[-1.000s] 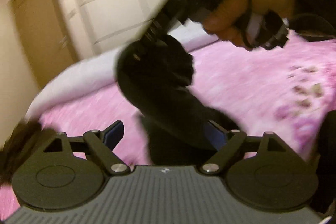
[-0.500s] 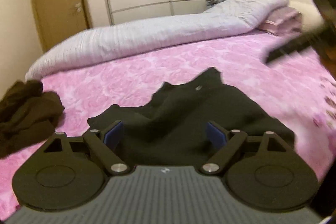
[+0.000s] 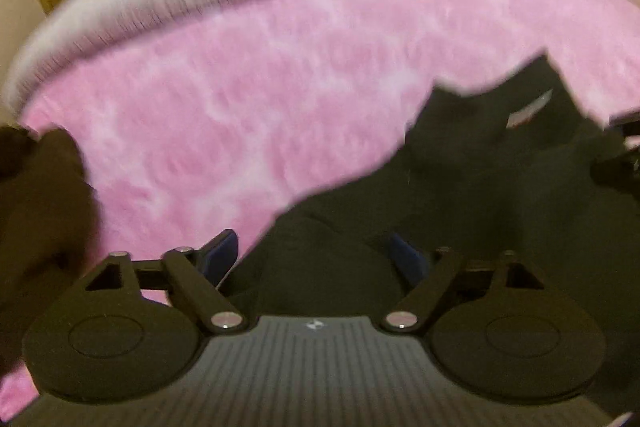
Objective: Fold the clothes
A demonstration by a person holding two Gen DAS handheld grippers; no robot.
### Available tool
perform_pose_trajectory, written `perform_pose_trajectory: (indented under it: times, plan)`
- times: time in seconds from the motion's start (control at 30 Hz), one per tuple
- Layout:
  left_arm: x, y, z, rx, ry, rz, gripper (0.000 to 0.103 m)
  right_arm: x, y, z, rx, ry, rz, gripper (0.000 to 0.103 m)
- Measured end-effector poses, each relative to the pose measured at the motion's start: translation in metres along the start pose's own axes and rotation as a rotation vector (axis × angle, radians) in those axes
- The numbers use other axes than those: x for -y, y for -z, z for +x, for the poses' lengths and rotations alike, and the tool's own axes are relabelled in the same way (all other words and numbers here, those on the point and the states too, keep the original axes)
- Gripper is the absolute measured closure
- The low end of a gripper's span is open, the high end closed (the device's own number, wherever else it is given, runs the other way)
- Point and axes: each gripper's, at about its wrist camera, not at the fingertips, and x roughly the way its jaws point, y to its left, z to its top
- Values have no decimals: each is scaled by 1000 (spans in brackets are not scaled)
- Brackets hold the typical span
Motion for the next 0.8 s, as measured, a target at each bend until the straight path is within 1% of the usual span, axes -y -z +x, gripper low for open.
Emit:
perform_pose_trajectory:
  times: [0.03,0.07,0.1,0.17,0.27,0.33,0.4,0.43,0.5,0.57,0.6,0.63,0.67,0.7,0.77,0.8]
  plan:
    - [1,2,4,-7,26,-8,69,-2,0,3,7,-6,-1,56]
    - [4,5,1,11,52,-23,80,-2,0,0,6,-21,3,72]
    - [8,8,-4,29,65,-33,87,-5,0,-7,18,-20,-2,76]
    - [28,10,-27,75,68,-12,88,-12,0,-24,43,-16,-14,79]
    - [67,6,-80,193,124,7,89,-32,2,-86,94,25,-83,80]
    - [93,0,-118,275,176,18,89,-35,4,-140,128,81,-120,80]
    - [122,-10,-153,353,230,55,88,-40,4,-197,161,141,-143,80]
    - [135,-16,-167,389,256,77,88,-43,2,-225,178,171,-152,80]
    - [156,-35,-184,440,295,110,88,-51,-4,-272,212,242,-193,79]
    - [171,-59,-183,461,304,129,88,-59,-18,-296,239,326,-253,77]
    - [176,-73,-175,460,289,135,86,-57,-27,-298,242,368,-285,75]
    - [179,-88,-161,450,259,138,78,-49,-38,-295,235,402,-310,73]
    - [181,-102,-142,424,227,129,73,-35,-47,-287,224,422,-315,67]
    - [180,-113,-120,382,193,108,65,-17,-54,-274,212,453,-304,58]
    - [177,-131,-77,304,127,59,65,18,-65,-250,185,514,-279,53]
    - [175,-131,-64,281,110,27,64,33,-64,-240,168,540,-258,53]
